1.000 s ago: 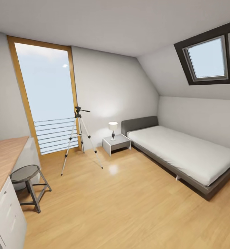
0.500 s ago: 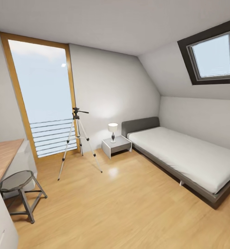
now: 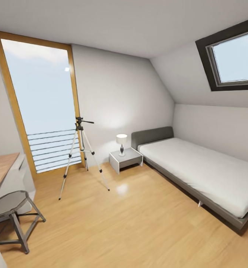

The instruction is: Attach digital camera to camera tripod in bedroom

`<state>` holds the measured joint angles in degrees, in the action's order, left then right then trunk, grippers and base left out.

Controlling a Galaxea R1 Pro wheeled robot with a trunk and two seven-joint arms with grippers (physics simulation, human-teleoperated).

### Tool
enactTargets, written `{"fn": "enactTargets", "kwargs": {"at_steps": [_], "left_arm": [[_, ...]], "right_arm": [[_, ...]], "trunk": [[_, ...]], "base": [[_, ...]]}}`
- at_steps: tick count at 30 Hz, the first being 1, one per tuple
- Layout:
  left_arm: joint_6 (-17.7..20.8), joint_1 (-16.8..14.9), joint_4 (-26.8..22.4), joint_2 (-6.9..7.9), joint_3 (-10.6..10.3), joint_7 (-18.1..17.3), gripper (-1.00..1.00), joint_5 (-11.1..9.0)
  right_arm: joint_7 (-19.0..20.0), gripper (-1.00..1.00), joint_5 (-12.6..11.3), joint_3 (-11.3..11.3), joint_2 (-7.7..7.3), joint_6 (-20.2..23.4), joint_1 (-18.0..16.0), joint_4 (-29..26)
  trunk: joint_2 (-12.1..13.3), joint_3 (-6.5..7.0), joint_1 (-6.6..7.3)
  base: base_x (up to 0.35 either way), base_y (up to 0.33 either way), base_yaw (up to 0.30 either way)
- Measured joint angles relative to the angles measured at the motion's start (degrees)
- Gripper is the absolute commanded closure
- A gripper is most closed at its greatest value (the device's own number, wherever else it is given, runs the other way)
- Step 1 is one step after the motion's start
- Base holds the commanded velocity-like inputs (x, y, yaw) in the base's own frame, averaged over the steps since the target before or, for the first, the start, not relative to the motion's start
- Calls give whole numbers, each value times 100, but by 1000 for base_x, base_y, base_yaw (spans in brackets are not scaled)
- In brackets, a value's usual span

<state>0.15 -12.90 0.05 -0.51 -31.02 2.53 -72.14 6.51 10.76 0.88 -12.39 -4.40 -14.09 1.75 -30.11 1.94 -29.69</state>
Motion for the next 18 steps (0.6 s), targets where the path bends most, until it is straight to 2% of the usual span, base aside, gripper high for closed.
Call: {"fn": "enactTargets", "kwargs": {"at_steps": [10,18], "left_arm": [[0,0,-2,0,0,-1,100,0],[0,1,-4,0,1,-2,100,-1]], "right_arm": [[-7,-100,0,2,57,60,0,0],[-40,-100,1,3,48,16,-1,0]], "trunk": [[0,0,0],[0,0,0]], "base": [[322,0,15],[322,0,221]]}}
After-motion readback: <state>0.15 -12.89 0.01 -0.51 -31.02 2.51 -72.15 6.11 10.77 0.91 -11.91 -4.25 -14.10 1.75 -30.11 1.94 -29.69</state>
